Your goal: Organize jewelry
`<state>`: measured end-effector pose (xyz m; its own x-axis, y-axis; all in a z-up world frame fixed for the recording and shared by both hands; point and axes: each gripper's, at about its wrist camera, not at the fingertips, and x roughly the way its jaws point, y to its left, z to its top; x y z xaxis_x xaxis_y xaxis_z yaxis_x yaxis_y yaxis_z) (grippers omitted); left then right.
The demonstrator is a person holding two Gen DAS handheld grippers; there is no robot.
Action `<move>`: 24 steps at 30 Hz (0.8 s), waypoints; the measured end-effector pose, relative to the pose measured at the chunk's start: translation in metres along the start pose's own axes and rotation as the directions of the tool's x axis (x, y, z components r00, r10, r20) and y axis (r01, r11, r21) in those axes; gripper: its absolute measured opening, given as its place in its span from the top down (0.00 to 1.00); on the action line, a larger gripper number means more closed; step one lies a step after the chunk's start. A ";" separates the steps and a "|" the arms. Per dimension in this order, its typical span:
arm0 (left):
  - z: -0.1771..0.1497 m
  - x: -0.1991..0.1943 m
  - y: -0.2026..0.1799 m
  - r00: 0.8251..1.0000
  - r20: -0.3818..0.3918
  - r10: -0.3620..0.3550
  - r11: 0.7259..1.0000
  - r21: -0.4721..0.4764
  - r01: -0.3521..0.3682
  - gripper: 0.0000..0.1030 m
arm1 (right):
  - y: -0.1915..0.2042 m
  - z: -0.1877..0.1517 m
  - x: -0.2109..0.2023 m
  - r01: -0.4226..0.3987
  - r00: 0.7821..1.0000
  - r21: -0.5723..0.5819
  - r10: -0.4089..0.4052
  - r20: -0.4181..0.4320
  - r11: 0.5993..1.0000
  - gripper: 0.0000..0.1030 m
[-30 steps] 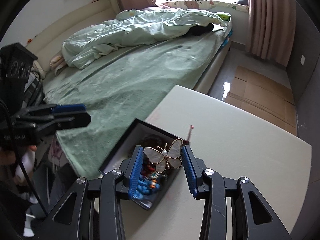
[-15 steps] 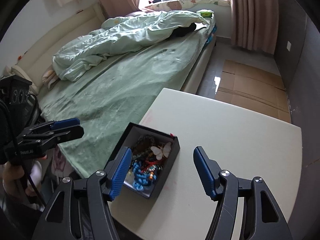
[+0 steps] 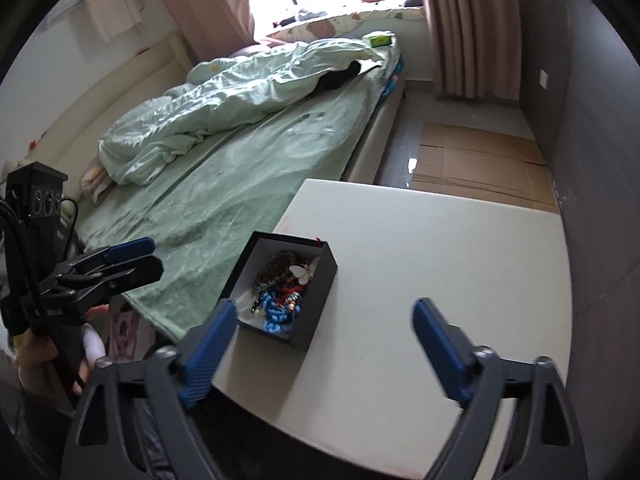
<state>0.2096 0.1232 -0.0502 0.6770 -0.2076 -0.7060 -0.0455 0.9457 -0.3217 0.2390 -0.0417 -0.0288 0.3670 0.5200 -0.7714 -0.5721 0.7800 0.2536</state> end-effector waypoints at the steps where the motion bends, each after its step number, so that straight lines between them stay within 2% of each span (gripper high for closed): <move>1: -0.002 -0.002 -0.004 1.000 0.002 -0.002 1.000 0.005 0.002 0.03 | -0.002 -0.003 -0.004 0.007 1.000 0.008 -0.007 0.004 1.000 0.08; 3: -0.006 -0.007 -0.013 1.000 0.009 -0.007 1.000 0.018 0.006 0.00 | -0.004 -0.009 -0.013 0.022 1.000 0.023 -0.022 0.012 0.999 0.07; 6: -0.015 -0.018 -0.027 1.000 0.026 -0.018 0.999 0.043 0.017 0.00 | -0.007 -0.018 -0.028 0.032 0.999 0.039 -0.034 0.032 0.999 0.00; 14: -0.036 -0.048 -0.060 0.997 0.076 -0.033 0.995 0.091 0.026 0.00 | -0.006 -0.045 -0.075 0.093 0.989 0.069 -0.100 0.107 0.993 0.00; 24: -0.073 -0.097 -0.100 0.986 0.156 -0.066 0.985 0.168 0.039 0.00 | 0.001 -0.081 -0.132 0.130 0.973 0.098 -0.146 0.179 0.987 0.00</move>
<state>0.0949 0.0308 0.0047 0.7846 -0.2277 -0.5767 0.1048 0.9654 -0.2387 0.1306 -0.1376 0.0261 0.5718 0.4546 -0.6829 -0.4450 0.8712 0.2073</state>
